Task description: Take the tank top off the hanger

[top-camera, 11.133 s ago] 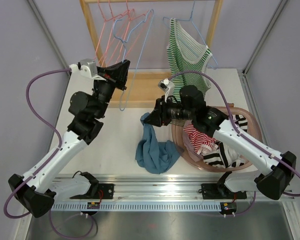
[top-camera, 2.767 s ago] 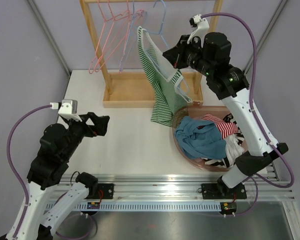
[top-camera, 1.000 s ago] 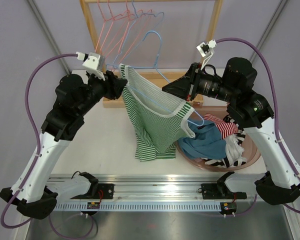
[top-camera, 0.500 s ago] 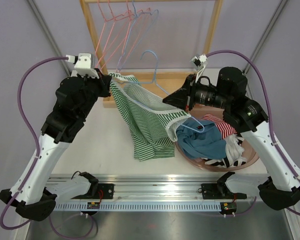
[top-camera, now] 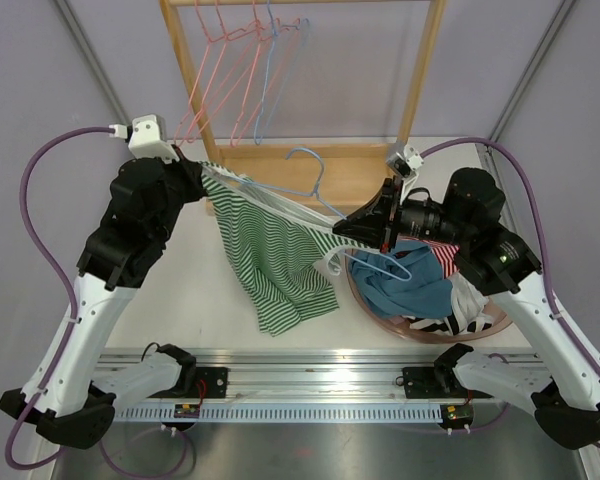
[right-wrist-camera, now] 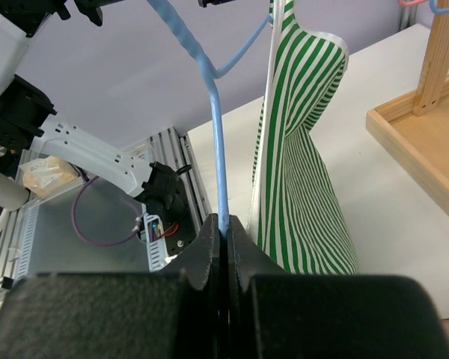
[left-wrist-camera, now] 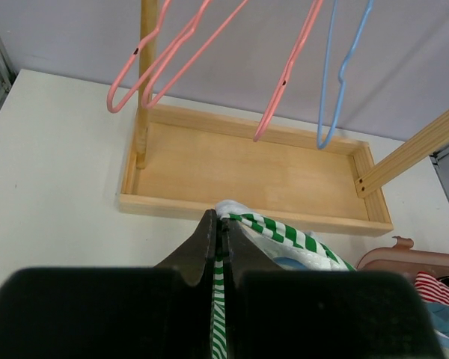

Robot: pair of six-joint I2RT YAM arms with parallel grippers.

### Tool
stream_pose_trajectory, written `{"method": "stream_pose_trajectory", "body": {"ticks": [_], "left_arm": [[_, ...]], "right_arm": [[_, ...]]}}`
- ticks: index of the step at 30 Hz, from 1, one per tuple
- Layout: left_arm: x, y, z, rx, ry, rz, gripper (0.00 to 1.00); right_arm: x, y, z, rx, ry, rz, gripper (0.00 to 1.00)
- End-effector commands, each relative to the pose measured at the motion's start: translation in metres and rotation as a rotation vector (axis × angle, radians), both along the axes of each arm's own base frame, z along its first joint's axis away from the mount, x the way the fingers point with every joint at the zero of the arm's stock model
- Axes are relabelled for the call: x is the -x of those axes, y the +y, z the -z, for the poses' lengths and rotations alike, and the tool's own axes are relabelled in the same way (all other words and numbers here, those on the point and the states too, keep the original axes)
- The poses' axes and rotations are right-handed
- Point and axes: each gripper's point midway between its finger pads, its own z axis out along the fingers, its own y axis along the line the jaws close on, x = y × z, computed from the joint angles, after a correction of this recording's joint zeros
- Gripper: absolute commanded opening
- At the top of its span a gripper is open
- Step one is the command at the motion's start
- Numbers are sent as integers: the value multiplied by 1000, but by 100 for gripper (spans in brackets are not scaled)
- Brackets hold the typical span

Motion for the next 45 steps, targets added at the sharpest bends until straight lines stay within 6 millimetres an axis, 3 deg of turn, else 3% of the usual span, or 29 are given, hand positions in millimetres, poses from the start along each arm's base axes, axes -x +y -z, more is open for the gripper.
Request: {"method": "stream_pose_trajectory", "body": {"ticks": [1,8,16,17,18,19,20,21,22,23,26,31,32,33,34,38,41,43,44,45], "left_arm": [[-9,33,-7,10,-23,-158,0],[-5,-8,-13,103,-69,69,0],[-8,-14,-9,105,-47,95,0],[-1,-25,-17,129,-81,170,0],[3,-35,-20,150,-102,227,0],[6,-47,-9,172,-95,294,0],[21,-76,-26,246,-156,472,0],[34,-86,-34,283,-191,554,0],[42,-97,-45,324,-246,630,0],[53,-111,-33,379,-204,710,0],[76,-132,-28,395,-205,802,0],[88,-125,-8,354,-165,755,0],[86,-122,0,334,-153,735,0],[84,-121,11,318,-127,722,0],[83,-119,24,302,-83,705,0],[76,-114,62,260,14,654,0],[70,-102,84,207,69,576,0],[69,-93,97,164,110,531,0],[63,-84,101,133,118,474,0],[63,-80,106,116,134,457,0]], "right_arm": [[15,-9,-24,-65,-133,-8,0],[6,-12,-29,-139,-196,56,0],[2,-29,-49,-219,-278,169,0],[-4,-28,-40,-224,-252,192,0],[-6,-32,-60,-316,-281,223,0],[-7,-31,-63,-353,-284,223,0],[-13,-26,-51,-370,-260,222,0],[-10,-26,-68,-471,-280,201,0],[-12,-23,-69,-507,-278,188,0],[-16,-19,-61,-528,-263,177,0],[-32,-7,-70,-665,-278,144,0],[-54,-10,-82,-884,-355,173,0],[-67,-8,-75,-909,-345,198,0],[-63,-23,-88,-1015,-403,222,0],[-69,-27,-88,-1037,-385,251,0],[-87,-26,-84,-1020,-415,329,0],[-105,-24,-70,-861,-396,445,0],[-129,-29,-57,-726,-304,588,0],[-153,-38,-39,-569,-190,737,0],[-162,-42,-30,-501,-147,796,0]]}}
